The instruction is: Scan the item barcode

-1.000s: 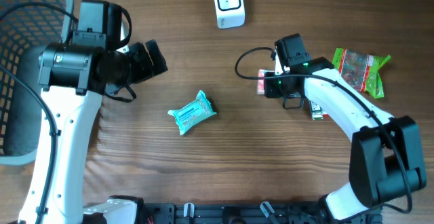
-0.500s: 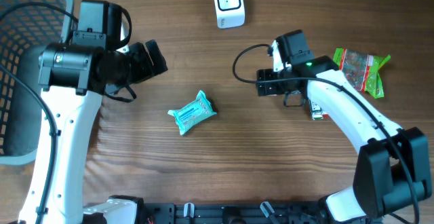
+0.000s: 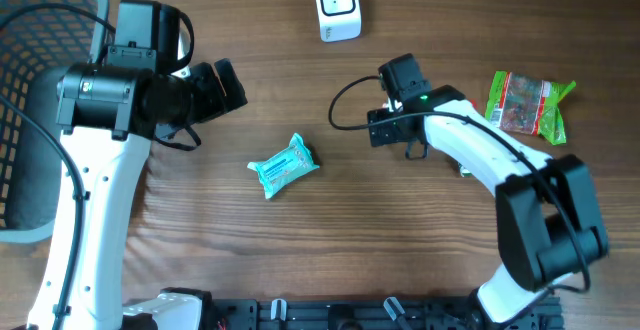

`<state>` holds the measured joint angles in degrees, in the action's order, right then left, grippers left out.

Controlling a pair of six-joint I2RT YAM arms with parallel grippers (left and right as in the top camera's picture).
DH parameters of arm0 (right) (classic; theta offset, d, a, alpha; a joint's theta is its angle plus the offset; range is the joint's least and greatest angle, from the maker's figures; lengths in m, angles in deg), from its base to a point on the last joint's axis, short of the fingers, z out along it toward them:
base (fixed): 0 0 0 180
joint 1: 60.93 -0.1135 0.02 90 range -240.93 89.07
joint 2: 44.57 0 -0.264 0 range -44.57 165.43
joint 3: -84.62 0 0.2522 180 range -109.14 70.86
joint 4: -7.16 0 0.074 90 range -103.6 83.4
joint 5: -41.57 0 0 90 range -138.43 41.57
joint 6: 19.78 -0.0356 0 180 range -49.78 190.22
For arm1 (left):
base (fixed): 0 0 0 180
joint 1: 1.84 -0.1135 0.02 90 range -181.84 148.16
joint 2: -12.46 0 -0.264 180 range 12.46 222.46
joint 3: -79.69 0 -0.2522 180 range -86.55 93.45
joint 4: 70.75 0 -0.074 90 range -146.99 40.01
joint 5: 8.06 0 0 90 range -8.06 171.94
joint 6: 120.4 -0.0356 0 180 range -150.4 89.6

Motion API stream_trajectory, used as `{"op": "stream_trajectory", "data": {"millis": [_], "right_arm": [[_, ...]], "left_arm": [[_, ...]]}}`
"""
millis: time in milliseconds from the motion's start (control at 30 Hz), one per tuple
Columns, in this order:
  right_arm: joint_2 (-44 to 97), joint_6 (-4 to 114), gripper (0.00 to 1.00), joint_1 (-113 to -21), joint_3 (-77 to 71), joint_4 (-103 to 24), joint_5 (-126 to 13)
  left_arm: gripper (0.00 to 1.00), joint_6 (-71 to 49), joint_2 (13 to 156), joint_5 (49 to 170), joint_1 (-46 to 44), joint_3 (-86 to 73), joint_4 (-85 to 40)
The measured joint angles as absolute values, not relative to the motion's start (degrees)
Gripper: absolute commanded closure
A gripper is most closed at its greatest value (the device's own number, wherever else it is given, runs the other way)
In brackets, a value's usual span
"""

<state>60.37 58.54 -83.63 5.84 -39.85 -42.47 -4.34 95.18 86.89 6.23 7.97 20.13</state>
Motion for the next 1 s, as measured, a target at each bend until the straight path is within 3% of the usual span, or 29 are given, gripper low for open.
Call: {"op": "stream_trajectory", "data": {"millis": [600, 733, 900, 967, 1000], "right_arm": [[64.37, 55.31, 0.24, -83.63, 5.84, -37.47, -42.65], [64.37, 54.48, 0.36, -83.63, 5.84, -39.13, -43.34], [64.37, 53.97, 0.34, -83.63, 5.84, -39.92, -43.91], [64.37, 53.97, 0.40, -83.61, 5.84, -39.98, -43.91], [64.37, 53.93, 0.49, -83.61, 5.84, -39.98, -43.94]], "left_arm": [[0.00, -4.34, 95.18, 86.89, 6.23, 7.97, 20.13], [0.00, -4.34, 95.18, 86.89, 6.23, 7.97, 20.13], [0.00, -4.34, 95.18, 86.89, 6.23, 7.97, 20.13], [0.00, -4.34, 95.18, 86.89, 6.23, 7.97, 20.13], [0.00, -4.34, 95.18, 86.89, 6.23, 7.97, 20.13]]}}
